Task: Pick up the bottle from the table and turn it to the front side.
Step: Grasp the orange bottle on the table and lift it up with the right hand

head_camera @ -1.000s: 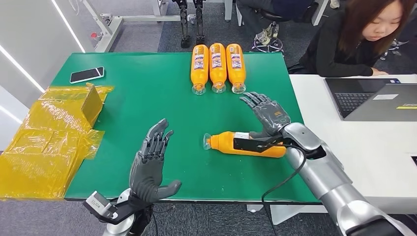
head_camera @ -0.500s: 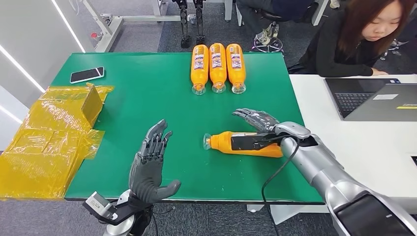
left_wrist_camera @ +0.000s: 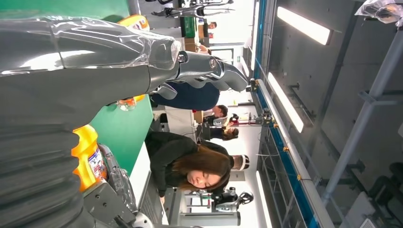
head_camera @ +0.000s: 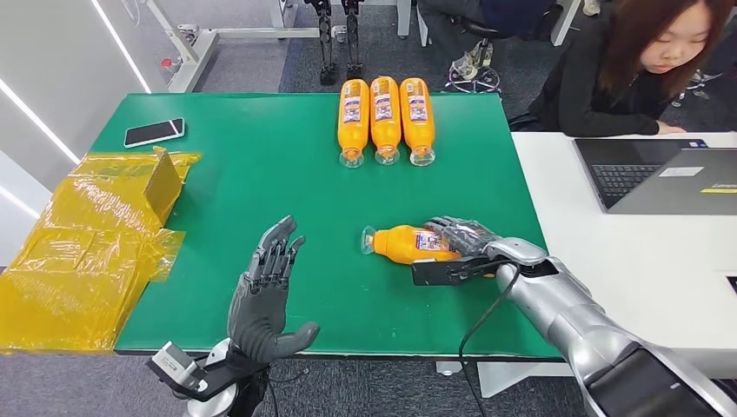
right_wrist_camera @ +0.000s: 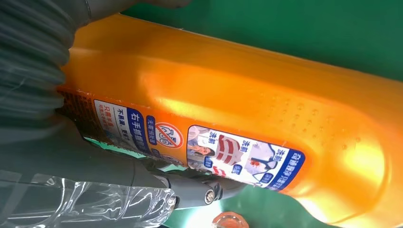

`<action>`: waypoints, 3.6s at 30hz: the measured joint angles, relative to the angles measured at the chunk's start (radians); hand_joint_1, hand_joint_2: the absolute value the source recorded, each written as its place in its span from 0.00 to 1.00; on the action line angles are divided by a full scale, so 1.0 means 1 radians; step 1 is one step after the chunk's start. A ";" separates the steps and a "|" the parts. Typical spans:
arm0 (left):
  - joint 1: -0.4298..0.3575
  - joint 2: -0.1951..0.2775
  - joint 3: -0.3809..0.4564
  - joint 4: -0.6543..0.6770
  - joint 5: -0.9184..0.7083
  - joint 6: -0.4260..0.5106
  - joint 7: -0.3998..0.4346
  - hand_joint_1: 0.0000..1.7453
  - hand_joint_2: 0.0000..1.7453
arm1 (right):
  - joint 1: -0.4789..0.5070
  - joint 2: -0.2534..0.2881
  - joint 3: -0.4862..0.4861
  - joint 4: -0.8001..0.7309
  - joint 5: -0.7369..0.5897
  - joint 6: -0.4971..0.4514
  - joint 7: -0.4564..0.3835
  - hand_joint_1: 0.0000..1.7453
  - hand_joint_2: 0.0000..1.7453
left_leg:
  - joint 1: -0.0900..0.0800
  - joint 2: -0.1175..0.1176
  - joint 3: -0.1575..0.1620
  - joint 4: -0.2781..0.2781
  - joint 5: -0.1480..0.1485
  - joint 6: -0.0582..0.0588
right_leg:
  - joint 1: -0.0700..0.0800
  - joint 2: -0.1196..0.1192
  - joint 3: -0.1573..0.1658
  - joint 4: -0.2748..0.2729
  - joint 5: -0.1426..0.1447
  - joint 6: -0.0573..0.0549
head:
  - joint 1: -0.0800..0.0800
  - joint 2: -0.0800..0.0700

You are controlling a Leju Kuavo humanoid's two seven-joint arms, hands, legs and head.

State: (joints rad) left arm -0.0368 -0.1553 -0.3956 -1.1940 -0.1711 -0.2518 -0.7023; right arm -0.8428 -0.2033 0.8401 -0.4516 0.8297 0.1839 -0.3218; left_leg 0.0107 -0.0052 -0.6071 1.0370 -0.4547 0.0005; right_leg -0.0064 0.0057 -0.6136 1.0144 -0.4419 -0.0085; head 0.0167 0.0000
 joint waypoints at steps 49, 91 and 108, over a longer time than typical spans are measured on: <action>0.040 -0.023 0.071 -0.043 -0.043 0.028 0.027 0.00 1.00 | 0.241 -0.070 -0.068 -0.727 0.259 -0.419 0.181 1.00 1.00 | 0.000 0.000 0.000 0.000 -0.001 0.000 | 0.000 0.001 0.000 0.000 0.000 0.002 | 0.000 0.000; -0.113 -0.059 0.094 0.083 0.010 0.005 0.024 0.00 1.00 | 0.670 0.122 -0.207 -1.022 0.523 -0.412 0.249 1.00 1.00 | 0.000 0.000 -0.002 0.000 -0.001 0.001 | 0.000 0.000 -0.001 0.000 -0.001 0.001 | 0.000 0.000; -0.094 -0.051 0.094 0.108 0.021 0.022 0.024 0.00 1.00 | 0.604 0.086 -0.350 -0.795 0.422 -0.519 0.172 1.00 1.00 | -0.001 0.001 -0.002 0.000 -0.001 0.001 | 0.000 0.001 -0.001 0.000 0.000 0.002 | 0.000 0.000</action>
State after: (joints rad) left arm -0.1307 -0.2067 -0.3014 -1.0863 -0.1506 -0.2300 -0.6783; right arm -0.2390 -0.1169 0.4901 -1.2471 1.2514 -0.3355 -0.1497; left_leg 0.0101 -0.0046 -0.6092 1.0369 -0.4557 0.0012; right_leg -0.0066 0.0066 -0.6146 1.0140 -0.4421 -0.0069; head 0.0168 0.0000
